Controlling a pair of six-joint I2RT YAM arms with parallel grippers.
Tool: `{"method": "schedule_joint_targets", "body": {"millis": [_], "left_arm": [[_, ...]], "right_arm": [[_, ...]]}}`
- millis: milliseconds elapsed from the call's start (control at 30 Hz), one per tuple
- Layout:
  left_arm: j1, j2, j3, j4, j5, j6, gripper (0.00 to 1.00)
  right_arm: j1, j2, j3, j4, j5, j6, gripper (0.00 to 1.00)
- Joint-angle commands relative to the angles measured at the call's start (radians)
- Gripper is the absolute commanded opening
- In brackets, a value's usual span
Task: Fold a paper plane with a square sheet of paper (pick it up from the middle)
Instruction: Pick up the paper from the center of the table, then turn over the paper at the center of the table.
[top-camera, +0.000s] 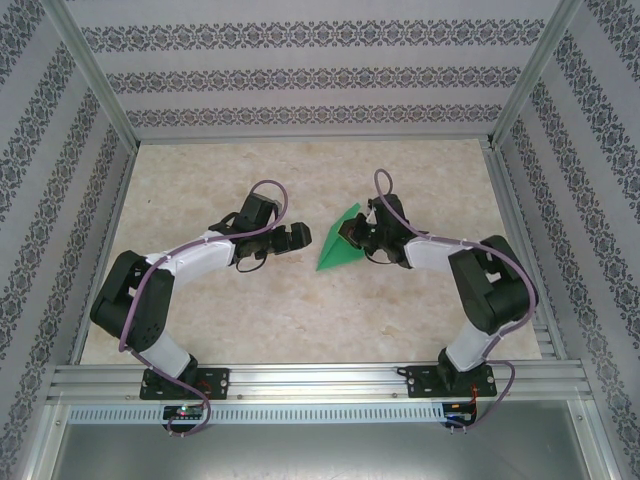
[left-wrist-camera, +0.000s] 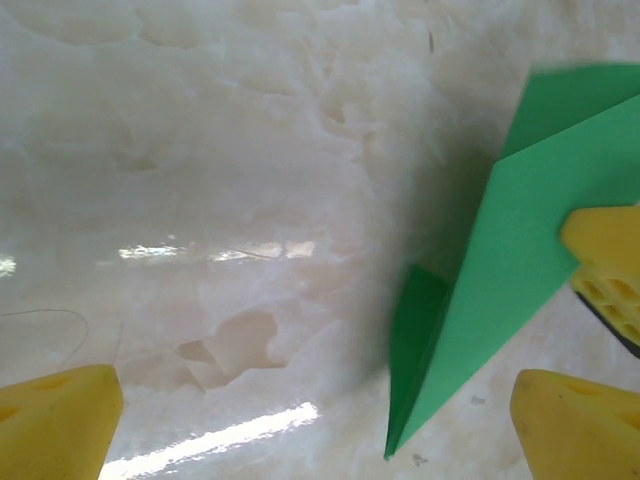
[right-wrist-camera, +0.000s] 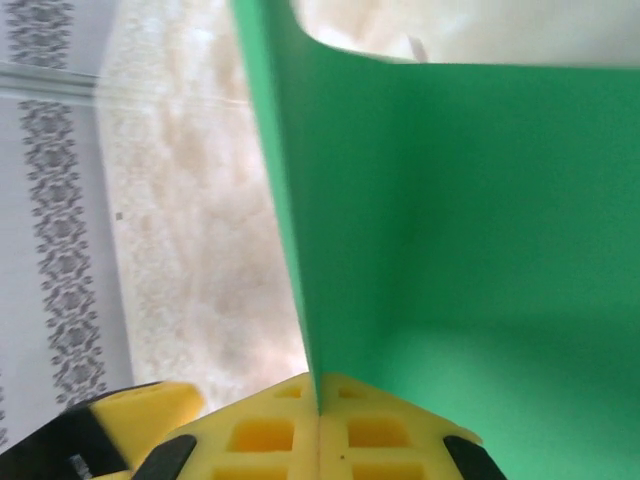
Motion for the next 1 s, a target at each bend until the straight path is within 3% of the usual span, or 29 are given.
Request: {"method": "schedule_joint_targets", "body": {"millis": [0, 300, 500, 633, 967], "left_arm": [[0.015, -0.040, -0.017, 0.082, 0.091, -0.031, 1.00], [0.019, -0.043, -0.075, 0.507, 0.382, -0.241, 1.00], [0.017, -0.001, -0.112, 0.795, 0.455, -0.431, 1.00], [0.016, 0.027, -0.111, 0.897, 0.476, -0.494, 0.97], [0.016, 0.022, -0.097, 0.891, 0.470, -0.456, 0.53]], "right_arm": [[-0.026, -0.088, -0.007, 0.030, -0.054, -0.057, 0.04], [-0.068, -0.156, 0.021, 0.133, -0.247, -0.006, 0.05], [-0.070, -0.146, 0.025, 0.276, -0.339, 0.099, 0.06], [-0.069, -0.117, 0.021, 0.403, -0.391, 0.190, 0.06], [-0.072, -0.068, 0.011, 0.452, -0.443, 0.227, 0.08]]}}
